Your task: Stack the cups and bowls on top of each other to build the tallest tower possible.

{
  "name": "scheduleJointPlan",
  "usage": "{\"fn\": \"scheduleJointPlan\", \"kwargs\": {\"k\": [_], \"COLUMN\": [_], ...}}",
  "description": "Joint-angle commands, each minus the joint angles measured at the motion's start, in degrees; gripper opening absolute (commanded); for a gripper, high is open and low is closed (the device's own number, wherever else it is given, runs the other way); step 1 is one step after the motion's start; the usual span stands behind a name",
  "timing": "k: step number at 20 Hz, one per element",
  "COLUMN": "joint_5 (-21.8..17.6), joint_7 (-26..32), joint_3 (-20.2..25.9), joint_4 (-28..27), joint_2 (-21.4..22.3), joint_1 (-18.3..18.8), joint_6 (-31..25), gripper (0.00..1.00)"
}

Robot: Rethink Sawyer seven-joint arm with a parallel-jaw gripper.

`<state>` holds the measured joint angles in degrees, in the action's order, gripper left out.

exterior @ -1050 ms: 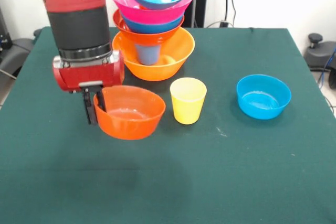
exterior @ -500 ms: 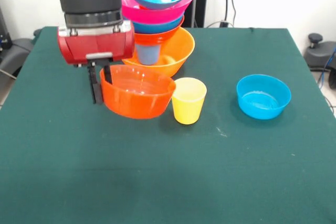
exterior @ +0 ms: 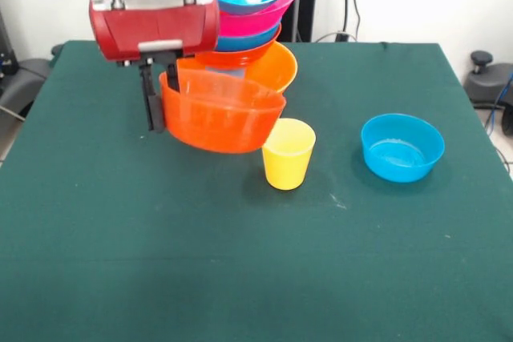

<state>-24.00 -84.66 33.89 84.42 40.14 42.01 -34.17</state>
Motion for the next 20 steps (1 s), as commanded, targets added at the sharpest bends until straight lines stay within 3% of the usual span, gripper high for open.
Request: {"fn": "scheduleJointPlan", "kwargs": {"k": [1,9,14,20], "joint_5": [0.0,3.4,3.8,4.0], "joint_7": [12.3,14.9,14.2,13.7], "joint_3": [3.9,9.0,10.3,13.0], "joint_4": [5.3,12.2,13.0,16.0], "joint_2": [5.0,12.4,14.3,15.7], "joint_1": [0.6,5.5,6.5,8.9], "joint_6": [-12.6,-17.5,-21.4,-20.5], "gripper": [0.00,0.00,0.00,0.00]}}
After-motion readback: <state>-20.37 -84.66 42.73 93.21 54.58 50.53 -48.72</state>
